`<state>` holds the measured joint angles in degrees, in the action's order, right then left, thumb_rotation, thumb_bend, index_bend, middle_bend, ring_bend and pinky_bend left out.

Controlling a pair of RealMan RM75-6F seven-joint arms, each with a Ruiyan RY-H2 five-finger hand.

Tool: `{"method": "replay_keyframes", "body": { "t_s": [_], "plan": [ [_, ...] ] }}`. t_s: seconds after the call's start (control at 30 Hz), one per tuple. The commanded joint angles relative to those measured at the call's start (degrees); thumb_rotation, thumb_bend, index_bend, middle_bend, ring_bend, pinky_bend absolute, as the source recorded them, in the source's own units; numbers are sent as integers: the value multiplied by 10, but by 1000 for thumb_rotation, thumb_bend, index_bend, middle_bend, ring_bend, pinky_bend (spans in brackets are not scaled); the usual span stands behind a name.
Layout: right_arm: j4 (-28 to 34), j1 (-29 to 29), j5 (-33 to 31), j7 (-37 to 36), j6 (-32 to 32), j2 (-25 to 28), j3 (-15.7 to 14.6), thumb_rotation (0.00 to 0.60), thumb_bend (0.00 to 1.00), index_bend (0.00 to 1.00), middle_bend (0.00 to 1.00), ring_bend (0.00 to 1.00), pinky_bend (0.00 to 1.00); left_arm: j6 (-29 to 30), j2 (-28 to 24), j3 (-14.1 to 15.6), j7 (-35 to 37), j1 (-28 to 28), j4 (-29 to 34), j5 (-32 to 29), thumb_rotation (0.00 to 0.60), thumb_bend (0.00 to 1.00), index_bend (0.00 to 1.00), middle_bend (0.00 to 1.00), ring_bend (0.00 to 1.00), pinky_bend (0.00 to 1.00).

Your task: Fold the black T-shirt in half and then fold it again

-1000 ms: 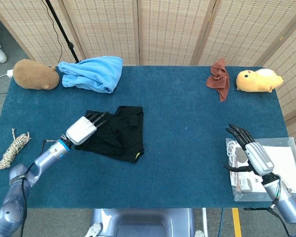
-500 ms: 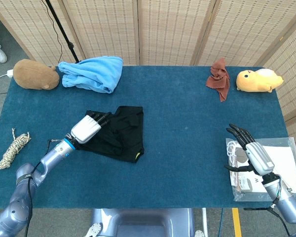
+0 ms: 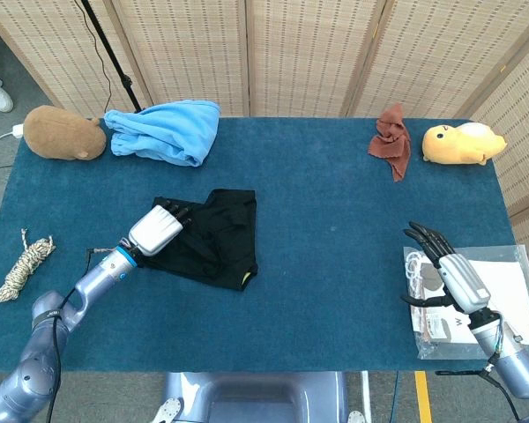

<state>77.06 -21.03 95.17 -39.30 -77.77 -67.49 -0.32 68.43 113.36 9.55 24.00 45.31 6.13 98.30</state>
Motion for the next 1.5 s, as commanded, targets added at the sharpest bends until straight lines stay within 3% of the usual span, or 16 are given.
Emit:
{"method": "replay_keyframes", "body": {
  "t_s": [0.03, 0.43, 1.5],
  "plan": [
    [0, 0, 0, 0, 1, 0, 0, 600, 0, 0, 0, 0, 0, 0, 1, 0, 0, 0, 0, -1, 600, 466, 499, 331, 409, 392],
    [-3, -2, -2, -5, 5, -1, -1, 600, 0, 0, 0, 0, 0, 14, 11, -21, -9, 30, -2, -18, 600, 473, 628, 444, 508, 422],
    [-18, -6, -12, -31, 16, -1, 1, 600, 0, 0, 0, 0, 0, -88, 60, -41, -98, 142, -8, -35, 600, 459, 611, 437, 488, 422]
  ]
}}
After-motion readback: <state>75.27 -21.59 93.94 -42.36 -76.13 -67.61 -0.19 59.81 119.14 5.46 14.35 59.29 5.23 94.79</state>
